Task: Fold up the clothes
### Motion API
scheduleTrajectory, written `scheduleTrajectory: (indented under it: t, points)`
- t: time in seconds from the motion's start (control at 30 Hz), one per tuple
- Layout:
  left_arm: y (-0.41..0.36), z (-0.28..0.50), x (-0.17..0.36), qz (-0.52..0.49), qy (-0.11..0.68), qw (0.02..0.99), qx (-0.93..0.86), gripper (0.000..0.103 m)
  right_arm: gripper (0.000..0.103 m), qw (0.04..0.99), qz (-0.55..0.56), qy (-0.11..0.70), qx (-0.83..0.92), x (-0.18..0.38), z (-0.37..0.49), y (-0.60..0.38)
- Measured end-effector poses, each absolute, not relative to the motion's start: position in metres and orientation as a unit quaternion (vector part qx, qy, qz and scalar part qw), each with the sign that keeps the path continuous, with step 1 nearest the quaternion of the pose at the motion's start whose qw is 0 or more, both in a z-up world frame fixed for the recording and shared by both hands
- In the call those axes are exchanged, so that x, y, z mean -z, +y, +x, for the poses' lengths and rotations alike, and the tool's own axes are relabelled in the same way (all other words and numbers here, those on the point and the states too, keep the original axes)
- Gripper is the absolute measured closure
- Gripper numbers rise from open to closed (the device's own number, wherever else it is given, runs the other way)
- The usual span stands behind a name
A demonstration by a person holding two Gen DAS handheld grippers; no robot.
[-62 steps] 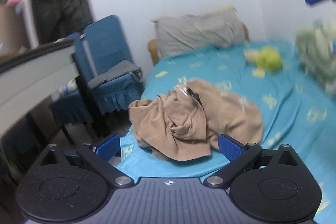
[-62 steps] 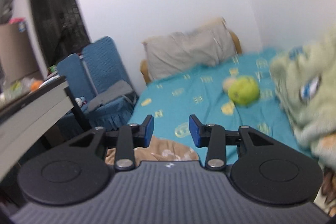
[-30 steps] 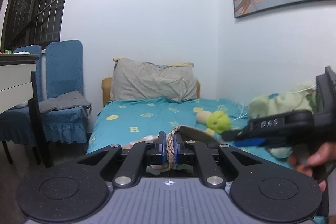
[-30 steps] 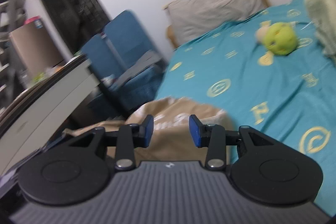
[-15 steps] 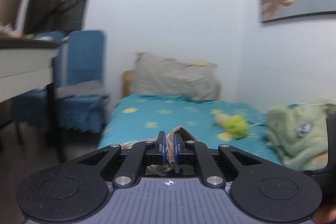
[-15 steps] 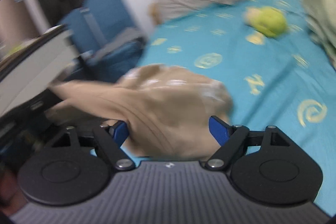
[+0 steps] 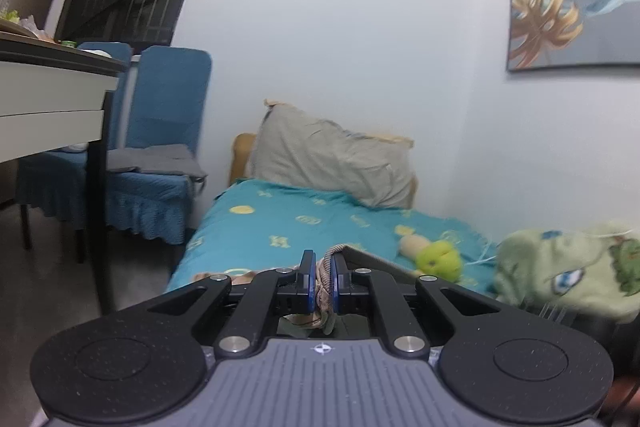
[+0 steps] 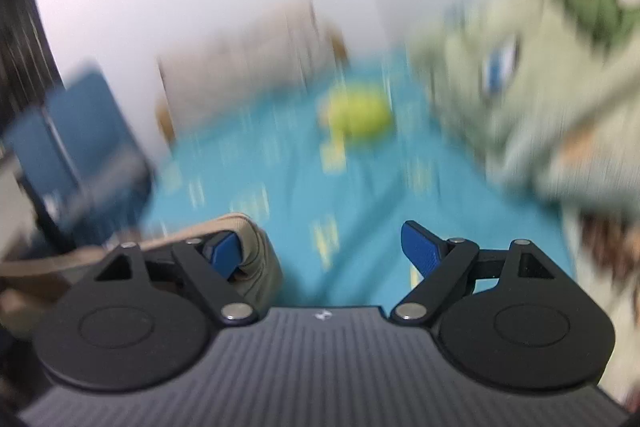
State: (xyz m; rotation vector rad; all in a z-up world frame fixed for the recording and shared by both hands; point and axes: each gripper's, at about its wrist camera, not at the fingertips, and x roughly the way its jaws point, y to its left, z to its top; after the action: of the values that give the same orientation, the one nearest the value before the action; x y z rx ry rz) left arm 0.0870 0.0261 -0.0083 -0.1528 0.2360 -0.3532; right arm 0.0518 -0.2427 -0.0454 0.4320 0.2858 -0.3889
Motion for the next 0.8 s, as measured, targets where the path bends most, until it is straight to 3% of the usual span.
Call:
scheduleTrajectory:
  t: [0.1,0.33,0.43,0.57,0.6,0.63,0.67,0.73,0.8]
  points:
    - [0.030,0.081,0.003,-0.086,0.096,0.973,0.189,0.095,0.018,0.963,0.168,0.098,0.188,0.033,0.046,-0.237]
    - [0.038,0.075,0.002,-0.099,0.074,0.971,0.202,0.095,0.018,0.915,0.202,0.342,0.072,0.087,0.117,-0.237]
    - [0.037,0.075,0.004,-0.095,0.080,0.972,0.198,0.095,0.018,0.913,0.193,0.339,0.121,0.090,0.111,-0.240]
    - [0.033,0.076,0.006,-0.081,0.086,0.973,0.197,0.095,0.018,0.939,0.188,0.204,0.202,0.050,0.070,-0.251]
    - [0.032,0.077,0.007,-0.077,0.088,0.973,0.198,0.095,0.024,0.944,0.182,0.182,0.208,0.042,0.063,-0.252]
    - [0.030,0.078,0.007,-0.075,0.092,0.972,0.202,0.095,0.043,0.944,0.180,0.196,0.196,0.044,0.067,-0.252]
    - [0.028,0.078,0.009,-0.071,0.095,0.972,0.201,0.095,0.054,0.943,0.178,0.211,0.185,0.047,0.071,-0.252]
    - [0.025,0.079,0.012,-0.061,0.102,0.973,0.198,0.095,0.068,0.940,0.175,0.244,0.160,0.053,0.078,-0.251]
    - [0.025,0.080,0.015,-0.061,0.107,0.973,0.195,0.095,0.070,0.926,0.181,0.307,0.127,0.073,0.090,-0.244]
